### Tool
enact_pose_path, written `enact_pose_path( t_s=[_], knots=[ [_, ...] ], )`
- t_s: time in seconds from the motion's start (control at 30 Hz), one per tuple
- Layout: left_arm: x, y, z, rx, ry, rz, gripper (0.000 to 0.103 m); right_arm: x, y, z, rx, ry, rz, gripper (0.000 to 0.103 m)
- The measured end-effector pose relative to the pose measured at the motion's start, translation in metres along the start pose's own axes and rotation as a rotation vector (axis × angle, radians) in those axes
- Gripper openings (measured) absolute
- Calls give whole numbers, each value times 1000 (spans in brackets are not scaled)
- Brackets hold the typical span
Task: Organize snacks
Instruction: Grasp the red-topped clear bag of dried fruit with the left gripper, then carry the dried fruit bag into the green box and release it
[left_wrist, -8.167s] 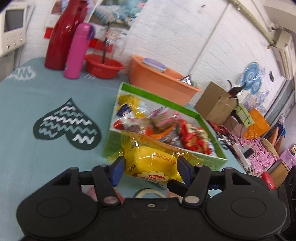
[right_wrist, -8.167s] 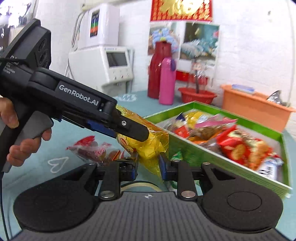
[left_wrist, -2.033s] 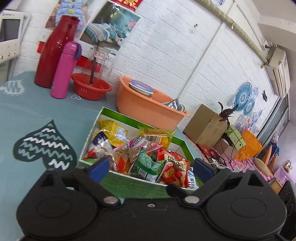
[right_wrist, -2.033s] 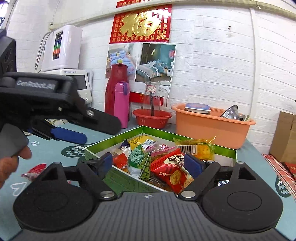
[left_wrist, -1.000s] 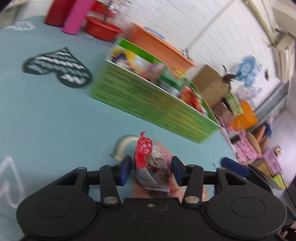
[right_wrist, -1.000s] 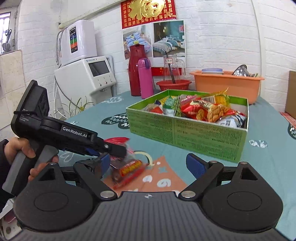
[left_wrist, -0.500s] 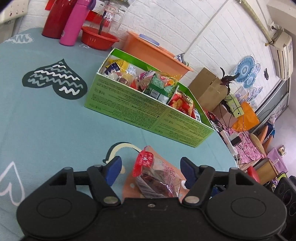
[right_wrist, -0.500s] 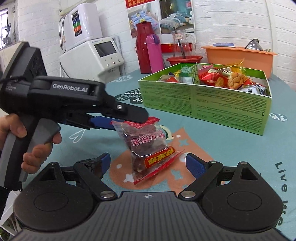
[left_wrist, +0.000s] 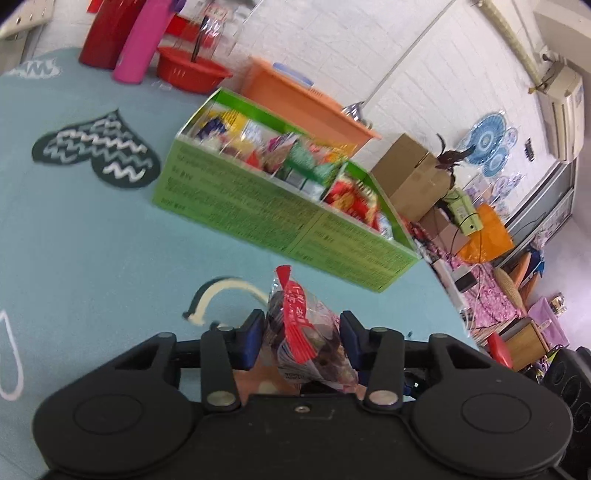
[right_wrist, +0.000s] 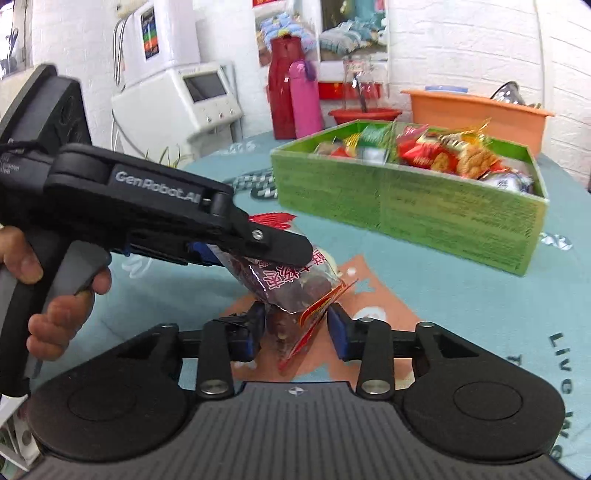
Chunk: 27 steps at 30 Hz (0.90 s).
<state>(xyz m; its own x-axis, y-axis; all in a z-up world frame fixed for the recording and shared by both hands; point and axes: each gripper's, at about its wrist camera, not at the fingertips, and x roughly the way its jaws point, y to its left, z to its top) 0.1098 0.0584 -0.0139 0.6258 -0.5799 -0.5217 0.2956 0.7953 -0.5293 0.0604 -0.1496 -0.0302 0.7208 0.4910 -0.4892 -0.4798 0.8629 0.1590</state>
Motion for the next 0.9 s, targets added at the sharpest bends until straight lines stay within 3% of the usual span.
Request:
enact_pose_path(
  t_s=[0.23, 0.43, 0.67, 0.9],
  knots=[
    [-12, -34, 37, 68, -113, -59, 53, -20, -6, 30, -59, -159, -49, 64],
    [3, -60, 68, 122, -172, -100, 53, -24, -27, 56, -71, -246, -104, 64],
    [42, -75, 101, 149, -187, -144, 53, -15, -58, 81, -83, -291, -182, 64],
    [90, -66, 131, 141, -170, -157, 53, 11, -92, 94, -70, -285, -219, 63]
  ],
)
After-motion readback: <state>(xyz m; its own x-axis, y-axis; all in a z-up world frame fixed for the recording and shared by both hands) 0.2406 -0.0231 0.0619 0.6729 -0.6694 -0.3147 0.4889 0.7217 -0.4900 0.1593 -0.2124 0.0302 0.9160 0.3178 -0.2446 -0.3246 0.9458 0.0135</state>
